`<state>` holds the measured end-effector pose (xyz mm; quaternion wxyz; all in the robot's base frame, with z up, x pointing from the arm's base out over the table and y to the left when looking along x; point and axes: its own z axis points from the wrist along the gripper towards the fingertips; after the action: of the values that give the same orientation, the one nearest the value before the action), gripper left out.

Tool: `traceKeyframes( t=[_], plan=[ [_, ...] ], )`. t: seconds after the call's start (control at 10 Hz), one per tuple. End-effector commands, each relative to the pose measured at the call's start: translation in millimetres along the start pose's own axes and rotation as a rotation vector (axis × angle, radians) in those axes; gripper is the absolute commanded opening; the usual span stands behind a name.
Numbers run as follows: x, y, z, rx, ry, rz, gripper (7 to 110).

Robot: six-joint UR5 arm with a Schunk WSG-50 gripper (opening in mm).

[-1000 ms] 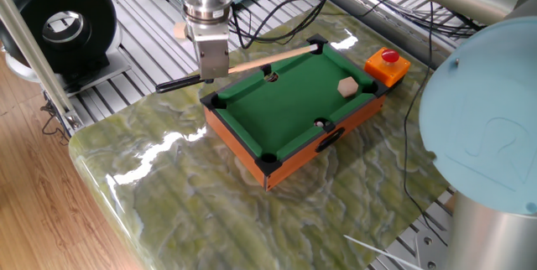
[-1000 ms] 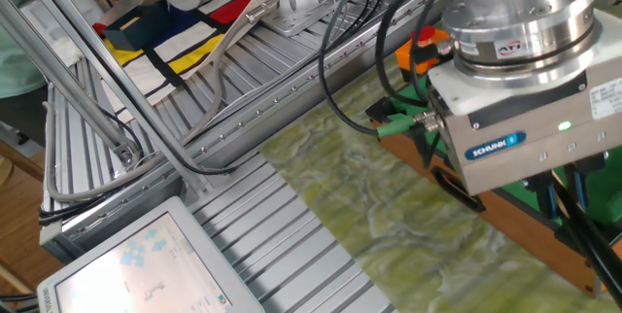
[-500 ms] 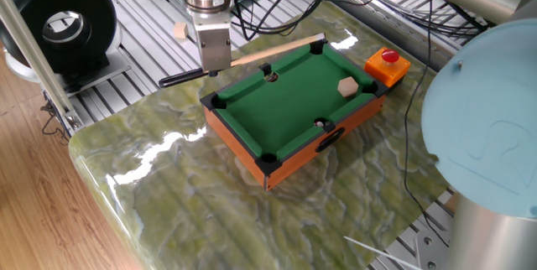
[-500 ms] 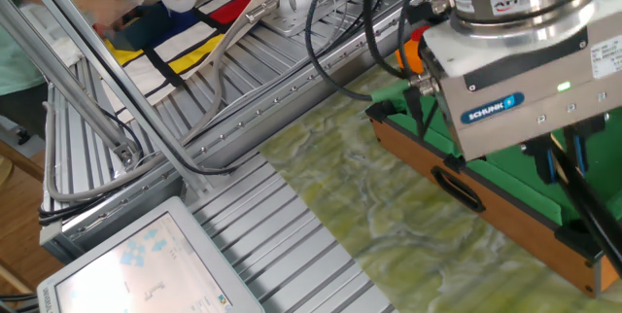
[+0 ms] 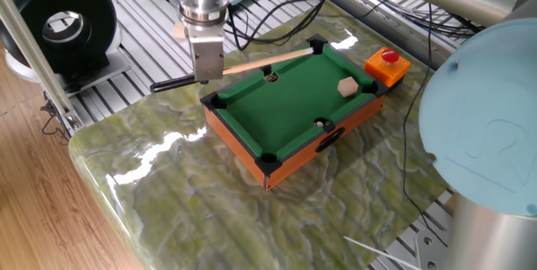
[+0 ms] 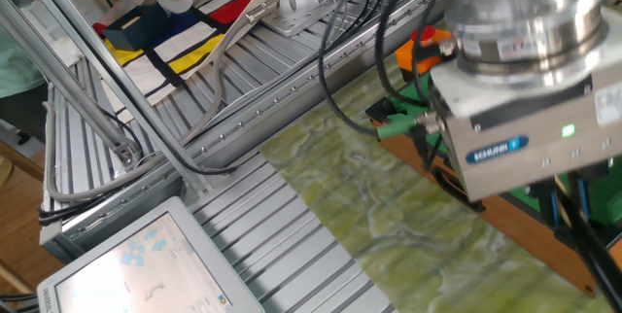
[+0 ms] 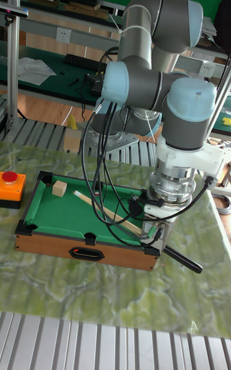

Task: Hit the pool ball

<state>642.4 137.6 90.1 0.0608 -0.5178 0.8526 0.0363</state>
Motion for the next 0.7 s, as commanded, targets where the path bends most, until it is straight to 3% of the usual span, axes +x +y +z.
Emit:
traceKeyframes(
  t=[0.0, 0.1, 0.2, 0.3, 0.4, 0.5, 0.6],
  plan=[
    [0.0, -1, 12.2, 0.003, -0.020, 0.016, 7],
    [8.9, 5, 12.2, -0.023, 0.016, 0.035, 7],
    [26.4, 14, 10.9, -0.057, 0.088, 0.060, 7],
    [38.1, 14, 9.6, -0.055, 0.136, 0.091, 7],
    [31.8, 24, 9.6, -0.095, 0.111, 0.066, 7],
    [33.3, 29, 8.9, -0.112, 0.119, 0.088, 7],
    [41.0, 24, 8.4, -0.093, 0.150, 0.107, 7]
  ],
)
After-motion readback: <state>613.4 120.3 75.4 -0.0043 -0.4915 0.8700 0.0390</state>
